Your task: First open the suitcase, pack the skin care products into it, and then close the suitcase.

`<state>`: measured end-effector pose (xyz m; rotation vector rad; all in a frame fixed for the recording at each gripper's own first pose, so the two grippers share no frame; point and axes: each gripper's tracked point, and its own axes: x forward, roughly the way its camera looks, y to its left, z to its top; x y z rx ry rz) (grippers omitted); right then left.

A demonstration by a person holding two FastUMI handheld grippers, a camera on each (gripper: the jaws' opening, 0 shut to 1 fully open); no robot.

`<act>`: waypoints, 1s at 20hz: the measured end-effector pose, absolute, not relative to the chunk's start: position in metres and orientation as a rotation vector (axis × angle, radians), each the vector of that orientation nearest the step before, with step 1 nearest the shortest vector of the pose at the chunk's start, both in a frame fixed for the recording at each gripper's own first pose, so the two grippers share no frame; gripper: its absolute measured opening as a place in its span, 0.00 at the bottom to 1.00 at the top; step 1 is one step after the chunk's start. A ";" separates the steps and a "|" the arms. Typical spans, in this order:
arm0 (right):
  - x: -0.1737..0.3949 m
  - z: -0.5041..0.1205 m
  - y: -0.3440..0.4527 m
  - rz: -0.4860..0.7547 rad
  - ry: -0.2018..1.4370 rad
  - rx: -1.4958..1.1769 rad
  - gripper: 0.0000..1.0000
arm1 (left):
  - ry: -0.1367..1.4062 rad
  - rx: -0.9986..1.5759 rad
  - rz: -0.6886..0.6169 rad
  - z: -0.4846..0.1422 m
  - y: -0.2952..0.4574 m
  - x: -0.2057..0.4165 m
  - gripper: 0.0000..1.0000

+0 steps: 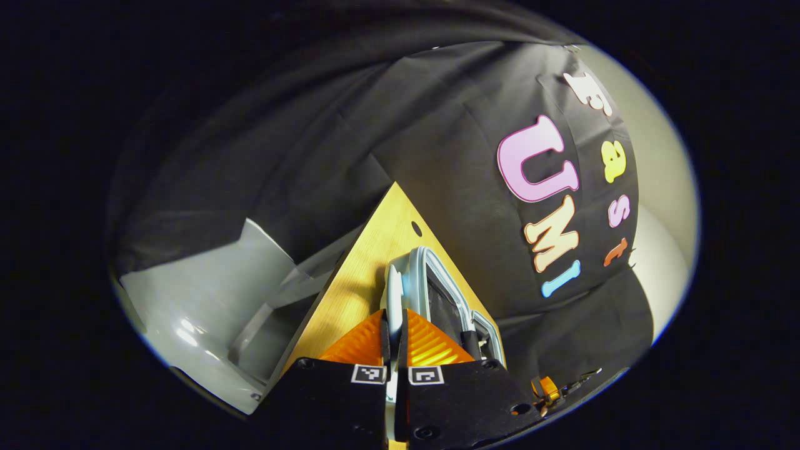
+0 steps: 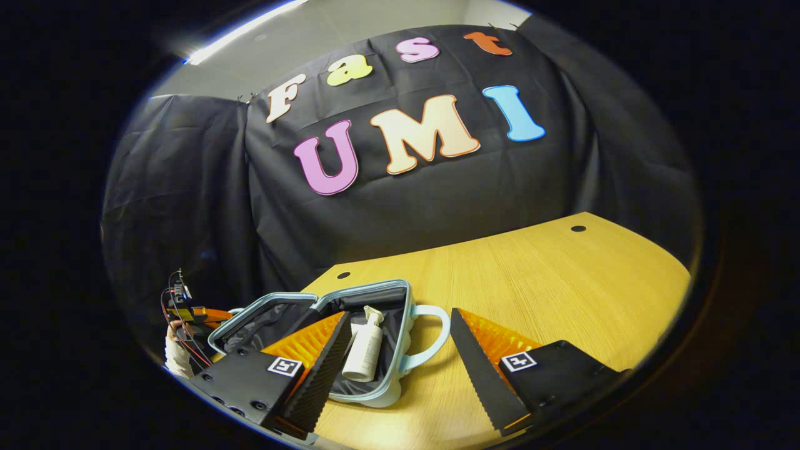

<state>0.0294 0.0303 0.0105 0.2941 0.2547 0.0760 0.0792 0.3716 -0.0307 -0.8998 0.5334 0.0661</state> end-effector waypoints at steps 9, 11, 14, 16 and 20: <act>0.007 0.004 -0.027 0.035 0.212 0.319 0.99 | 0.423 -0.694 -0.125 0.158 0.238 0.126 0.00; 0.004 0.001 -0.035 0.040 0.207 0.303 0.99 | 0.440 -0.671 -0.202 0.182 0.182 0.142 0.00; -0.003 0.009 -0.043 0.063 0.177 0.314 0.99 | 0.502 -0.692 -0.326 0.197 0.095 0.166 0.00; -0.007 0.014 -0.056 0.056 0.157 0.314 0.99 | 0.544 -0.710 -0.377 0.191 0.053 0.180 0.00; -0.016 0.013 -0.087 0.016 0.145 0.296 0.98 | 0.619 -0.746 -0.421 0.163 -0.016 0.208 0.00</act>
